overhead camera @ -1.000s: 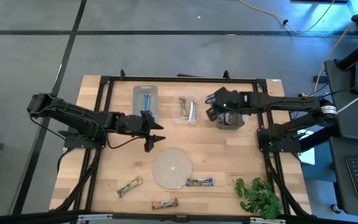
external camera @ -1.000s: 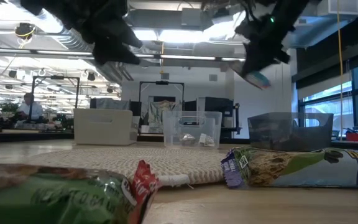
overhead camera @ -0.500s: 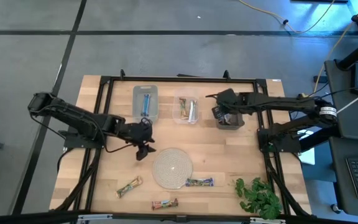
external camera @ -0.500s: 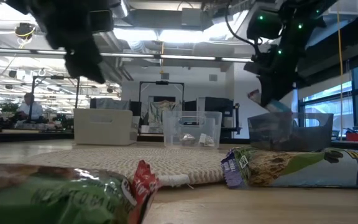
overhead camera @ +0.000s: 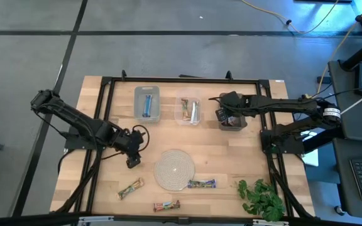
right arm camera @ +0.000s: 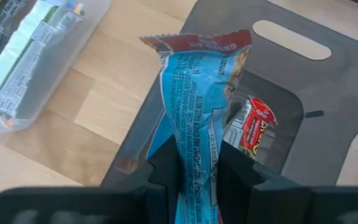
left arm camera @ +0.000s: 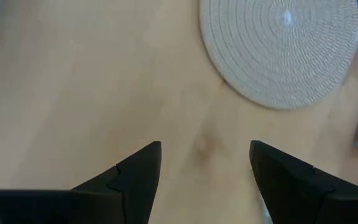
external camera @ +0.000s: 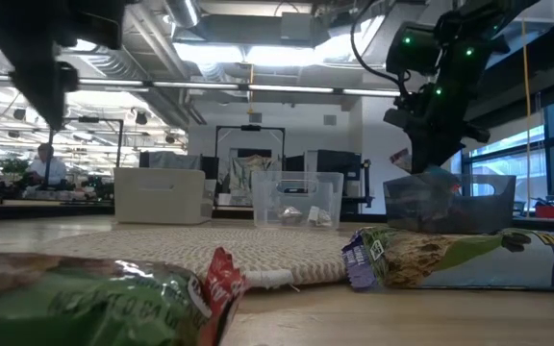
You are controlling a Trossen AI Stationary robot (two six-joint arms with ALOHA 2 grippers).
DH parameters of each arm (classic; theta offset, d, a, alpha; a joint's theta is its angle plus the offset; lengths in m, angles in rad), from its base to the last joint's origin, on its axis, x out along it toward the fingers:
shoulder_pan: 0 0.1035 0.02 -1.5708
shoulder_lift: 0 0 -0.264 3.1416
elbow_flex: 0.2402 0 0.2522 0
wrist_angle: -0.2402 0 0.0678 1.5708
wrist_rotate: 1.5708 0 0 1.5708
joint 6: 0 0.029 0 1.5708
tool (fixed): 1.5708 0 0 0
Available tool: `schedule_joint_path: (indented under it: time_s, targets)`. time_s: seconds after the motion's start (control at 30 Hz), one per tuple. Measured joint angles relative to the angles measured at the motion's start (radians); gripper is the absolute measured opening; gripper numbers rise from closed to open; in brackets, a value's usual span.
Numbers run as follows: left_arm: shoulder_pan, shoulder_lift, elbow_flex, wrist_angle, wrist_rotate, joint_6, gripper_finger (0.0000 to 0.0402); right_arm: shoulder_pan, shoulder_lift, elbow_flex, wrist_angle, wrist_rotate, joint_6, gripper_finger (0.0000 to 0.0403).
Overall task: Pick and place Granola Bars by type
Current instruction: Put the red granola bar into the black bin, then put the yellow granola bar into the transparent bin
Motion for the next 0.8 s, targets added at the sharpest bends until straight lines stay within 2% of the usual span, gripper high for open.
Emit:
schedule_joint_path:
  time_s: [0.2,0.4,0.67,0.8]
  targets:
    - [-0.112,0.050,0.001,0.001,0.005,-0.186,0.0237,-0.015,0.000,0.000,-0.001,0.000,-0.003,0.0084]
    - [-0.200,0.144,0.001,0.034,0.015,-0.273,0.0237,-0.017,0.000,0.000,0.000,-0.006,-0.035,0.0088]
    - [-0.265,0.232,0.001,0.077,0.146,-0.409,0.0237,-0.017,0.000,0.000,-0.001,-0.008,-0.030,0.0160]
    - [-0.297,0.245,0.006,0.114,0.167,-0.471,0.0237,-0.017,0.000,0.000,-0.002,-0.007,-0.031,0.0192]
